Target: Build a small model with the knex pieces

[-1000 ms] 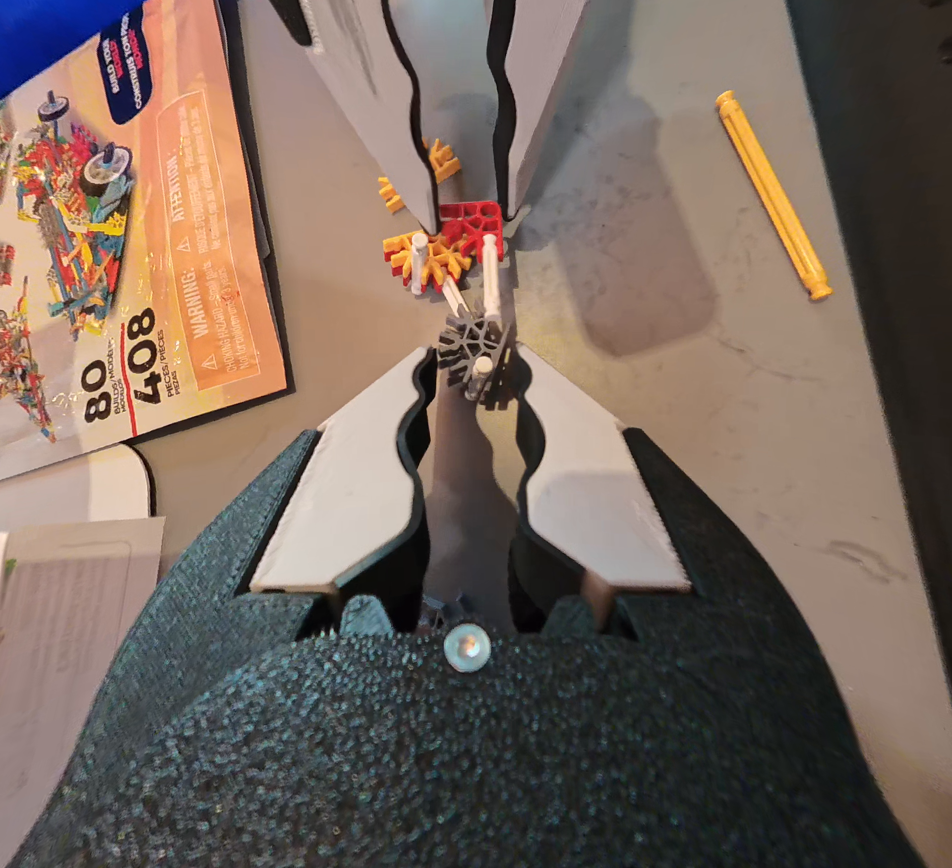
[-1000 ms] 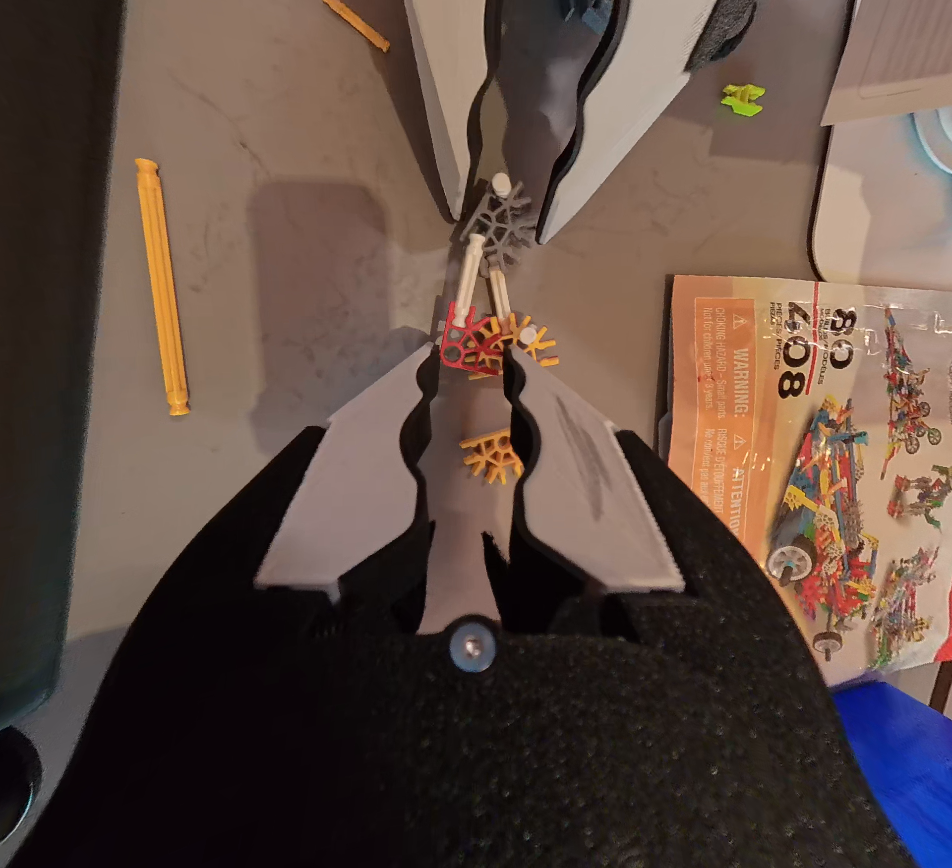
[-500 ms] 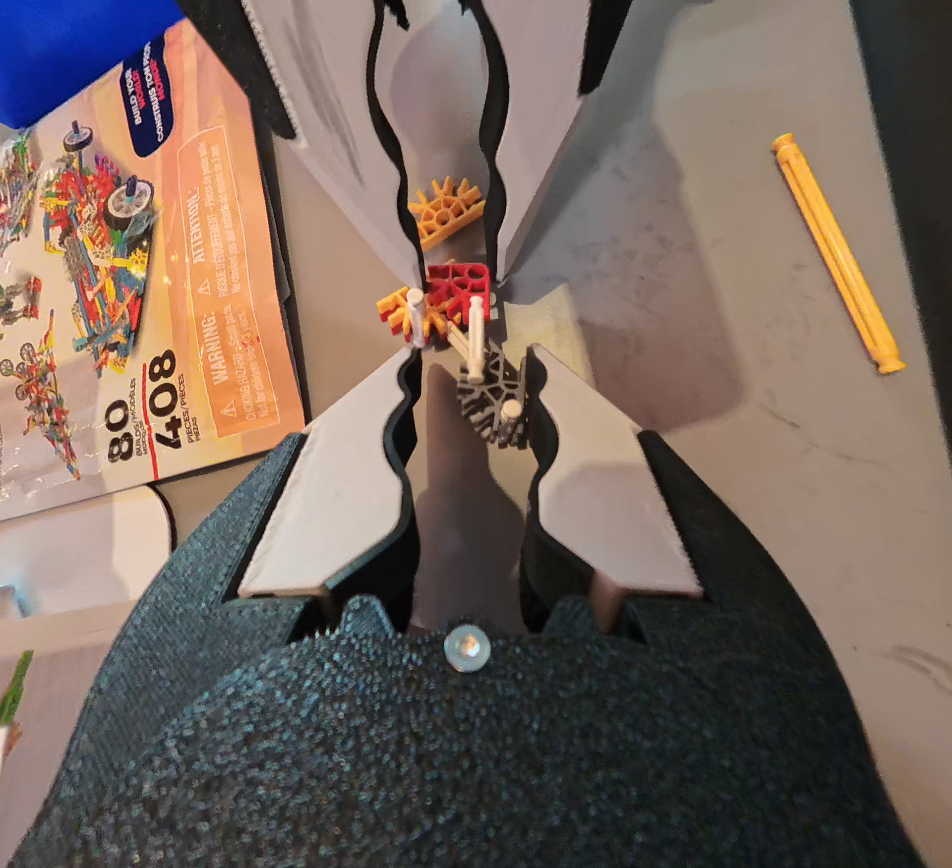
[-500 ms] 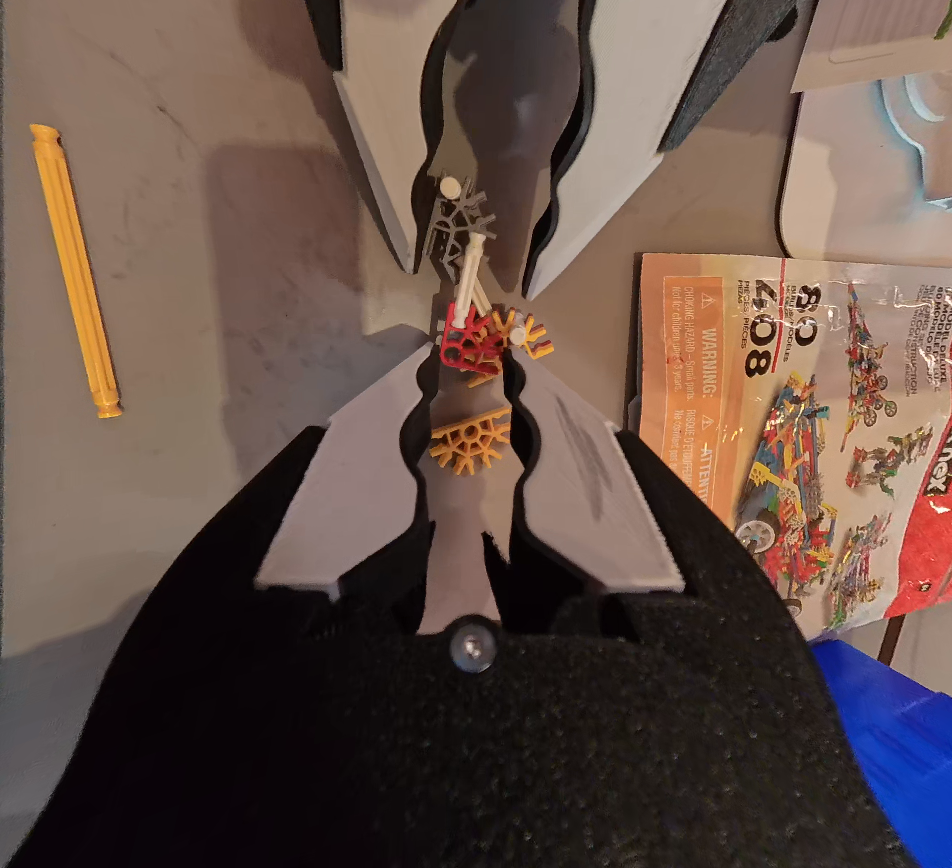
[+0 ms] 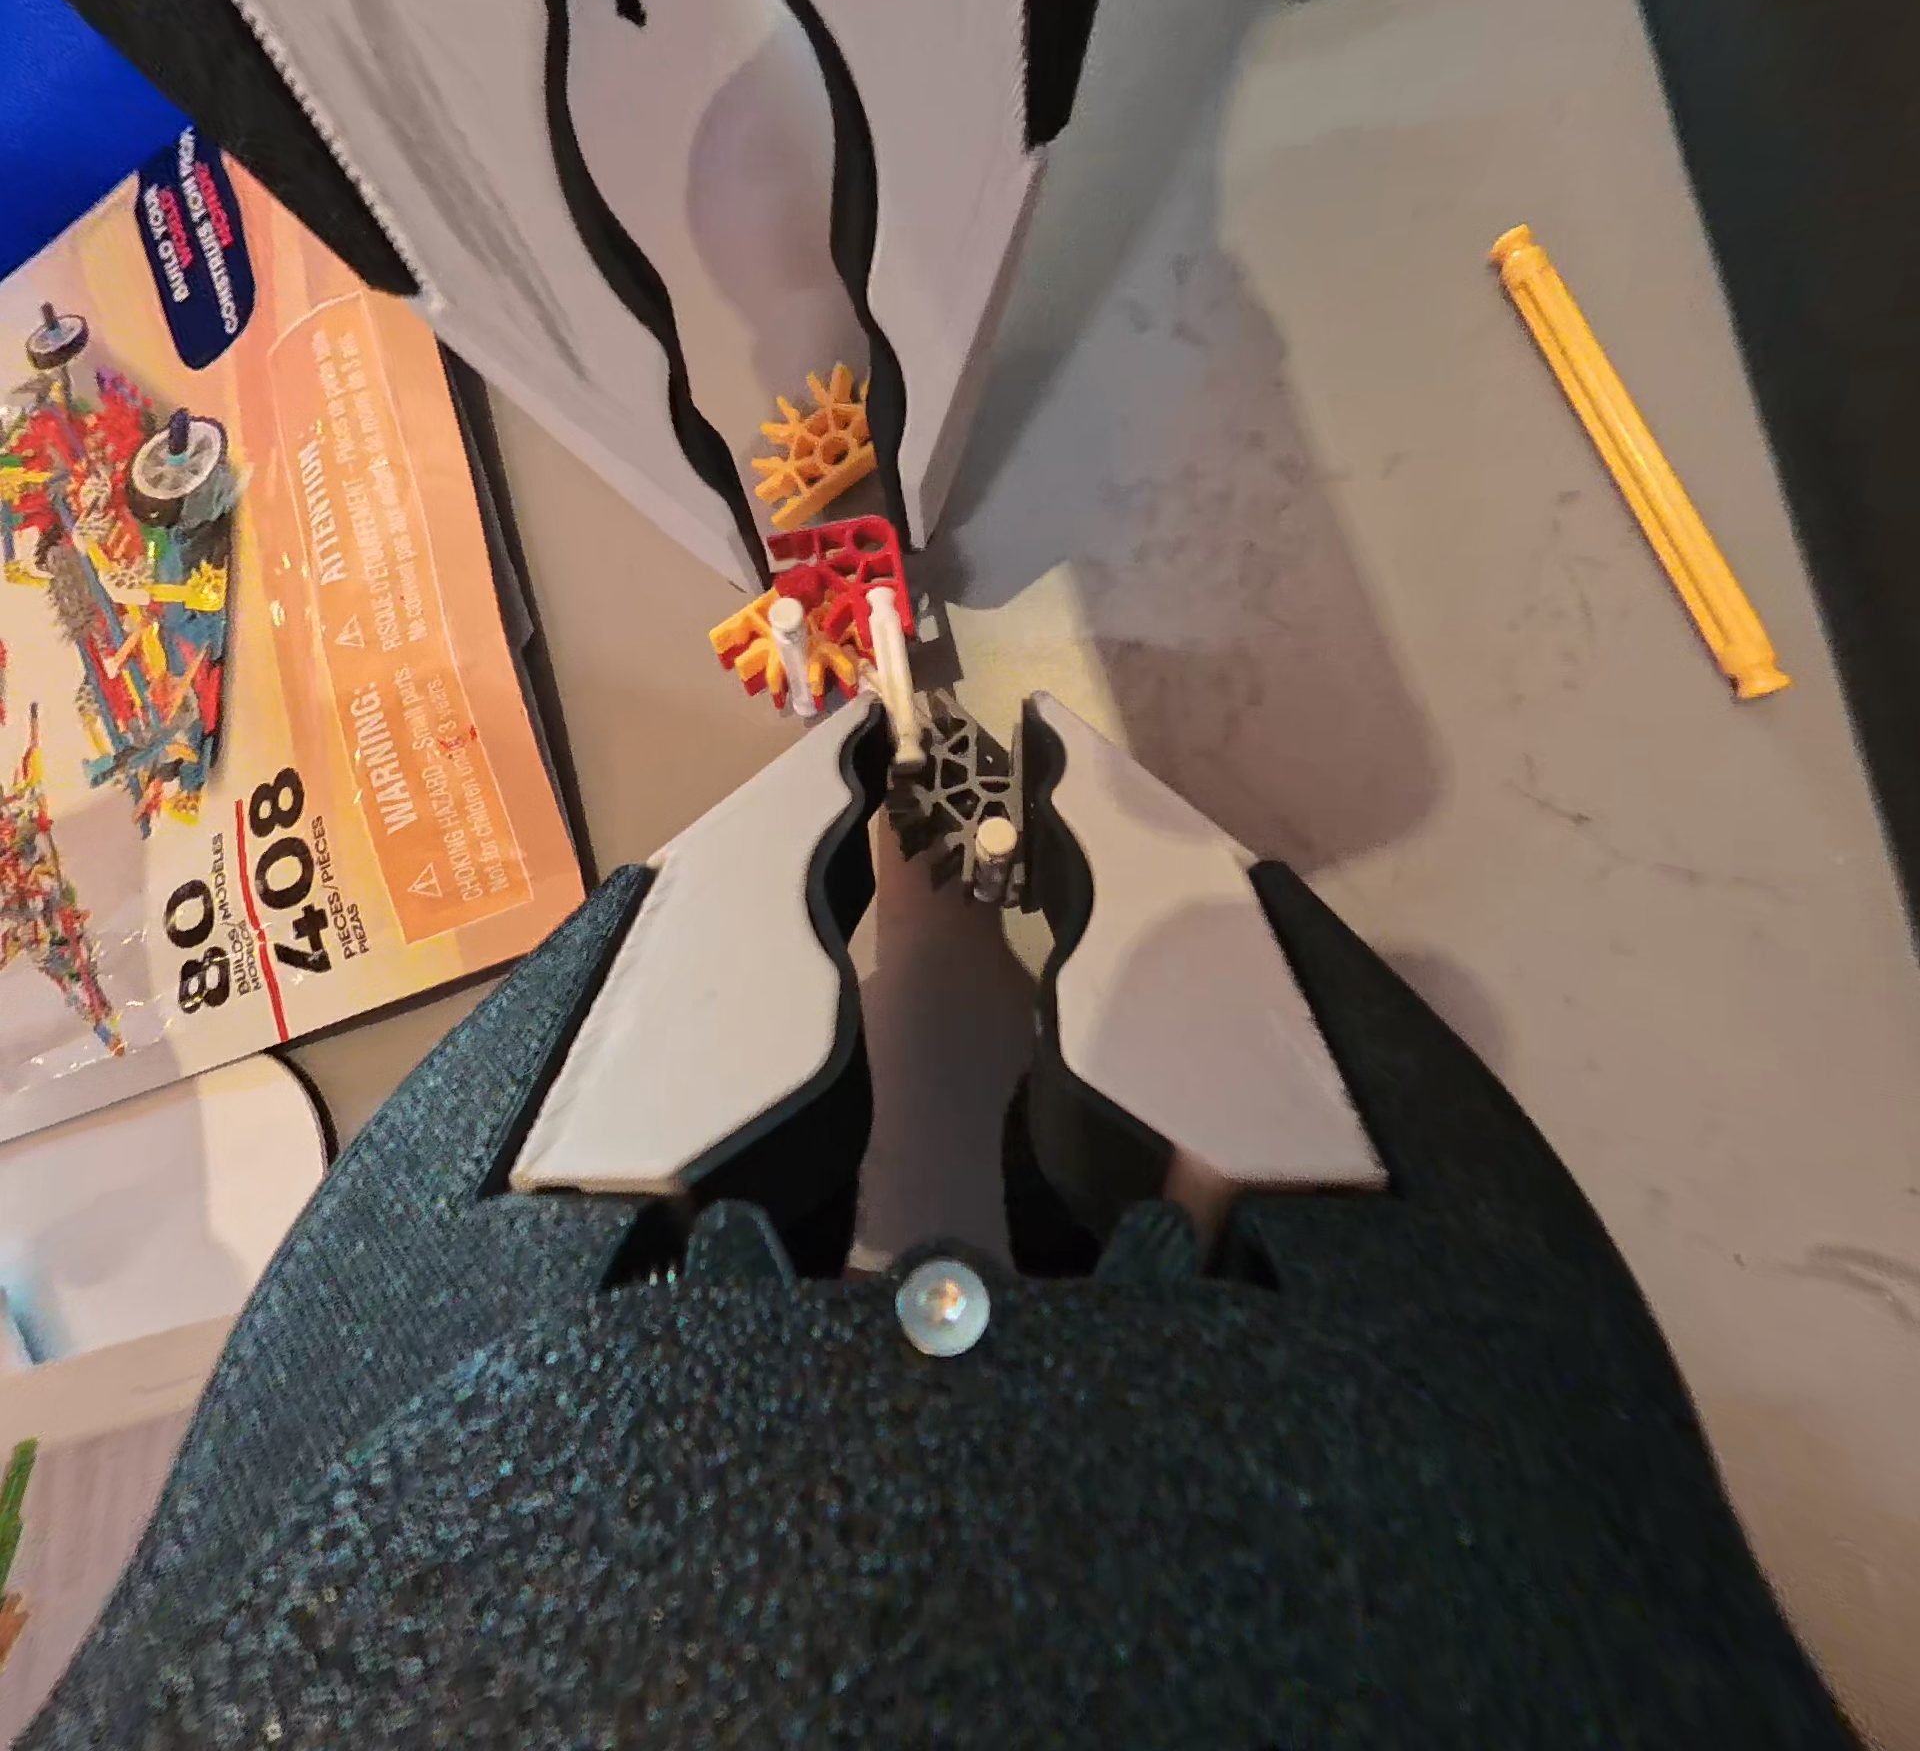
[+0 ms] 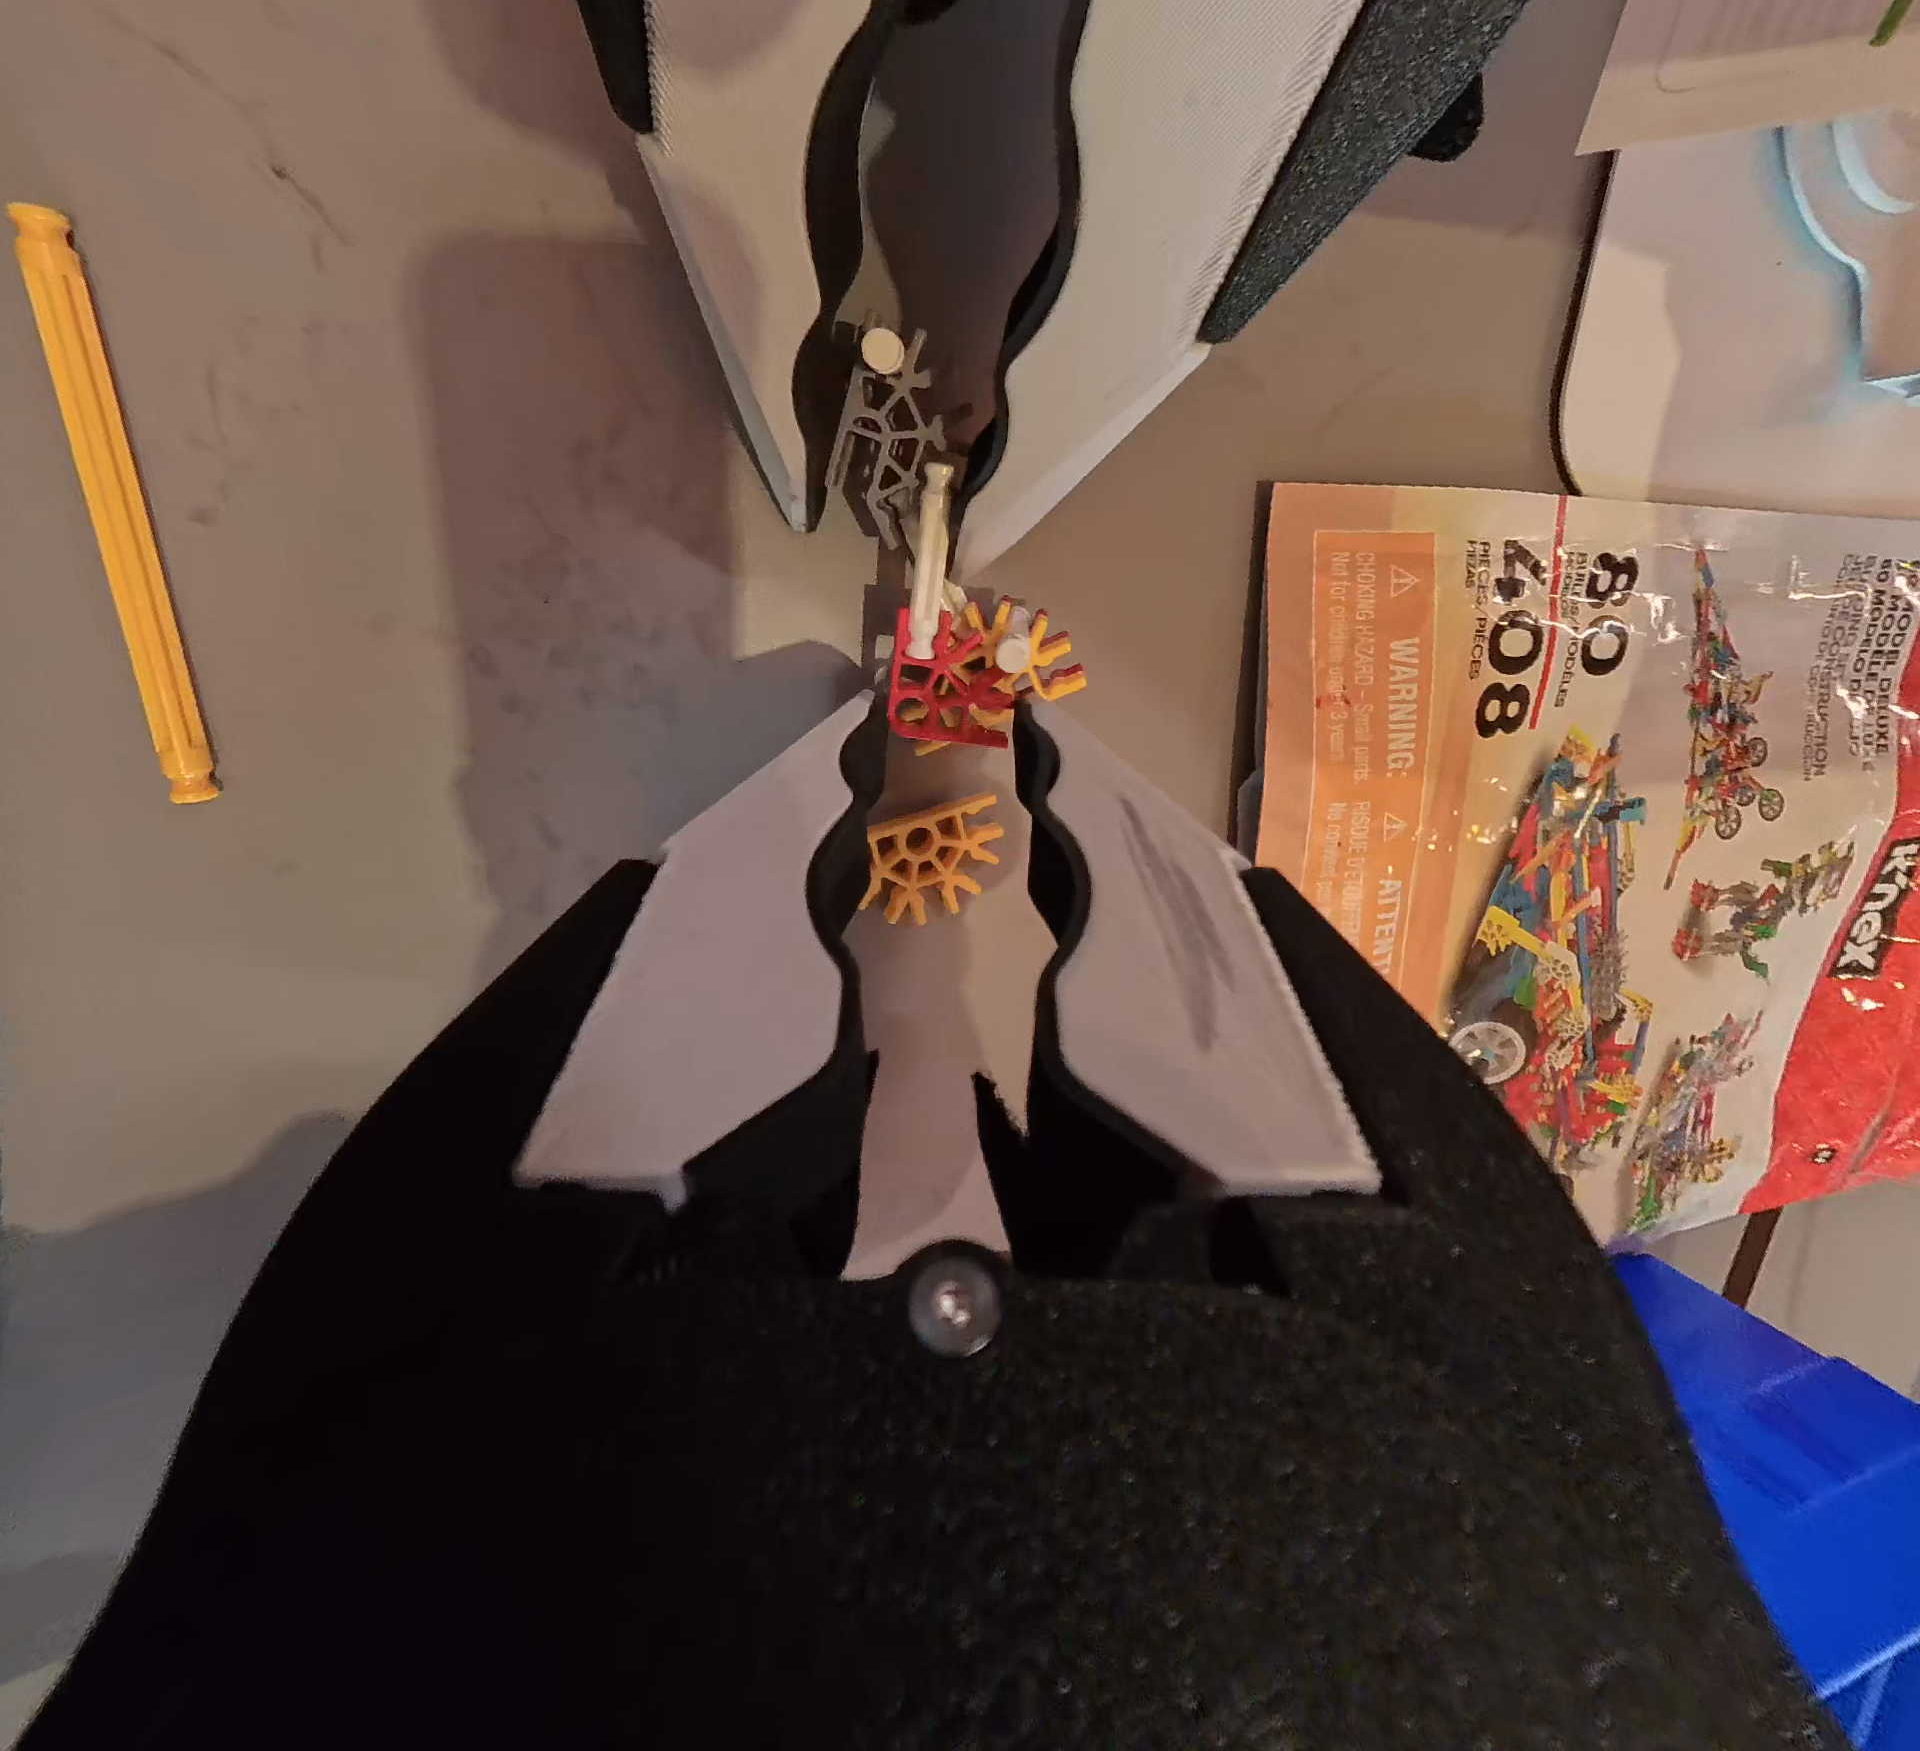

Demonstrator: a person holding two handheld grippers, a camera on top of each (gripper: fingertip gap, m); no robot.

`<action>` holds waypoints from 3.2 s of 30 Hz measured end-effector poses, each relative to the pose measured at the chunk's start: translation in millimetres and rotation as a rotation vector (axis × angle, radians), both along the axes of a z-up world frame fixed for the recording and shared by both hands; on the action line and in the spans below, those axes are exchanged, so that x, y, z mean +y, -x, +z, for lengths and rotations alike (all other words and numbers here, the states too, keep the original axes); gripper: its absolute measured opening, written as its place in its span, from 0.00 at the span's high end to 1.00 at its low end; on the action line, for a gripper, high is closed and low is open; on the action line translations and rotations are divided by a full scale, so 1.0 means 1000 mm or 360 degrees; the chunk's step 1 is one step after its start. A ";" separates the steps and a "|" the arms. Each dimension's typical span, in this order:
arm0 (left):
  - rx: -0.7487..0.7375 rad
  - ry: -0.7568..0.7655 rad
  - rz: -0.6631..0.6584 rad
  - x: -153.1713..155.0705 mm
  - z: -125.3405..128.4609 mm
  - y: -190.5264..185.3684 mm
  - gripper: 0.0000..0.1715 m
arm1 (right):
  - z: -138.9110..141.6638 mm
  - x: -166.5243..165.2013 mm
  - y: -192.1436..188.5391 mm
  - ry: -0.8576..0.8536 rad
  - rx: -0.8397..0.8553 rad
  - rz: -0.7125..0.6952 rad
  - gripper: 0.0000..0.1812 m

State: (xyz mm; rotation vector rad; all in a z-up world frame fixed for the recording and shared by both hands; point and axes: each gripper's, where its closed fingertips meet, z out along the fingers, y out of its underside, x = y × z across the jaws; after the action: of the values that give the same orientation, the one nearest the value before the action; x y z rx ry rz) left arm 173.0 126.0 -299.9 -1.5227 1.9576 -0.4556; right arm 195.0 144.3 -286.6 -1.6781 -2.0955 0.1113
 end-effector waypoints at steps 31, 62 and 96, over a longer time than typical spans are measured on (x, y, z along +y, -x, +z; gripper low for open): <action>0.0023 0.0279 -0.0322 -0.034 0.006 0.015 0.86 | -0.002 -0.025 0.021 0.0277 0.0152 0.0159 0.84; -0.0089 0.0103 0.0522 -0.013 0.031 0.071 0.41 | 0.019 -0.030 0.003 0.0260 0.0418 -0.0510 0.33; -0.0192 0.0102 0.1529 0.030 -0.005 0.157 0.08 | -0.028 -0.003 -0.007 0.0306 0.0693 -0.1156 0.21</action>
State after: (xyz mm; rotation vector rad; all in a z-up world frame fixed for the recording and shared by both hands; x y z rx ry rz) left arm 16.4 155.8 -304.5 -2.1749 0.9357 -0.1731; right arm 201.5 141.6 -314.4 -2.1835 -1.1130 0.4106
